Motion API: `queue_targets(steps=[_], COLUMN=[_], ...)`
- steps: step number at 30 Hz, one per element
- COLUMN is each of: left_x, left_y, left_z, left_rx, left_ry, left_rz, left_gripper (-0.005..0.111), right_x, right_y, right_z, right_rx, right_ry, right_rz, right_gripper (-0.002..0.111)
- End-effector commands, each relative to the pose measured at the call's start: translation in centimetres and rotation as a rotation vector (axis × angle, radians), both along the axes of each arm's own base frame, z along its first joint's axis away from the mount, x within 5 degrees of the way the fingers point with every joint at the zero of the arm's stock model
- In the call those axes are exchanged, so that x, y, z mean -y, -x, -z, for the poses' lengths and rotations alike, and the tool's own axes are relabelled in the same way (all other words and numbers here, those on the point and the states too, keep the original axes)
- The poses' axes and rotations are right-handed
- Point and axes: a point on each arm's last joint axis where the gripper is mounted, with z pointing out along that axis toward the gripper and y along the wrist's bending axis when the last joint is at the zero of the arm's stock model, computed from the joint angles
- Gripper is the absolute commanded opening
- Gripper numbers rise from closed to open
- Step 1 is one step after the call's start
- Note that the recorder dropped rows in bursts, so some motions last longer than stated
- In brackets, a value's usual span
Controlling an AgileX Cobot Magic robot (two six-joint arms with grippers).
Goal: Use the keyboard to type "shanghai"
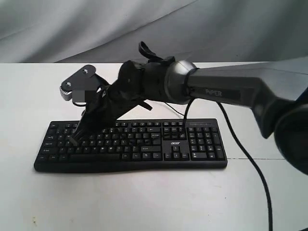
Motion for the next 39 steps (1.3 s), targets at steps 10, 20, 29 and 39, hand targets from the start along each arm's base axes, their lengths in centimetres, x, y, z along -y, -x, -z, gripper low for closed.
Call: queue_targets(steps=[10,20,29,39], left_x=[0.1,0.1,0.1,0.1], left_y=[0.0,0.0,0.0,0.0], left_z=[0.0,0.0,0.0,0.0], left_rx=[0.01,0.01,0.01,0.01], left_ry=[0.003,0.003,0.003,0.003], left_rz=[0.008,0.008,0.008,0.008], left_gripper=[0.0,0.0,0.0,0.0], right_x=[-5.8,-6.5,-6.5,-6.8], right_y=[-0.3,-0.5,-0.5,-0.1], right_z=[1.8,3.3,3.3,5.2], right_rx=[-0.002,0.031,0.04,0.01], right_ry=[-0.005,-0.027,-0.027,-0.006], right_rz=[-0.14,-0.125,-0.125,-0.134], right_gripper=[0.0,0.0,0.0,0.0])
